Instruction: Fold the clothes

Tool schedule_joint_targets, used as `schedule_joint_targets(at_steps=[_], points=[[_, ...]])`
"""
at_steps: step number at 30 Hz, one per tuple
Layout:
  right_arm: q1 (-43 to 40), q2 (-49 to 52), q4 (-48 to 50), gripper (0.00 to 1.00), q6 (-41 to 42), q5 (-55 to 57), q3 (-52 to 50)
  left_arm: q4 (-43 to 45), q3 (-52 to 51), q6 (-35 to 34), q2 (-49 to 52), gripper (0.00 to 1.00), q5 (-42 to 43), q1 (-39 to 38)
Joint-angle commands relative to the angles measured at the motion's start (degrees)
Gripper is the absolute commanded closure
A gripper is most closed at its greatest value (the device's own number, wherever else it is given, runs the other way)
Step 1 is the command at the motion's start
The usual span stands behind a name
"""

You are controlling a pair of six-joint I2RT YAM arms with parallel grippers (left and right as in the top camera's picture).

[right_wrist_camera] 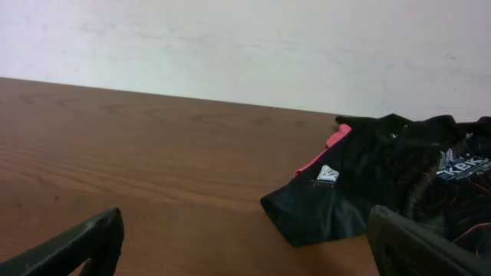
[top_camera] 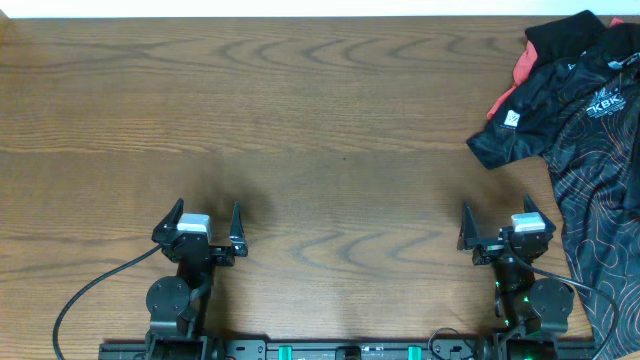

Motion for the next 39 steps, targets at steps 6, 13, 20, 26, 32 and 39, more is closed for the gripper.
schedule_joint_targets(at_steps=[6, 13, 20, 26, 32, 39], points=[[0.9, 0.1, -0.2, 0.01, 0.6, -0.2, 0.0, -2.4, -0.6, 0.8, 0.2, 0.02, 0.4, 0.1], [0.9, 0.1, -0.2, 0.01, 0.6, -0.2, 0.0, -2.4, -0.6, 0.8, 0.2, 0.02, 0.4, 0.1], [0.9, 0.1, -0.2, 0.01, 0.6, -0.2, 0.0, -2.4, -0.6, 0.8, 0.2, 0.02, 0.4, 0.1], [0.9, 0.1, -0.3, 0.01, -2.5, 3.0, 0.0, -2.4, -0.6, 0.8, 0.2, 0.02, 0.4, 0.1], [0.9, 0.1, -0.3, 0.01, -2.5, 3.0, 0.0, -2.5, -0.6, 1.7, 0.2, 0.02, -1.1, 0.1], [0.9, 0.1, -0.3, 0.01, -2.4, 2.7, 0.0, -2.5, -0.6, 1.6, 0.2, 0.02, -1.1, 0.1]])
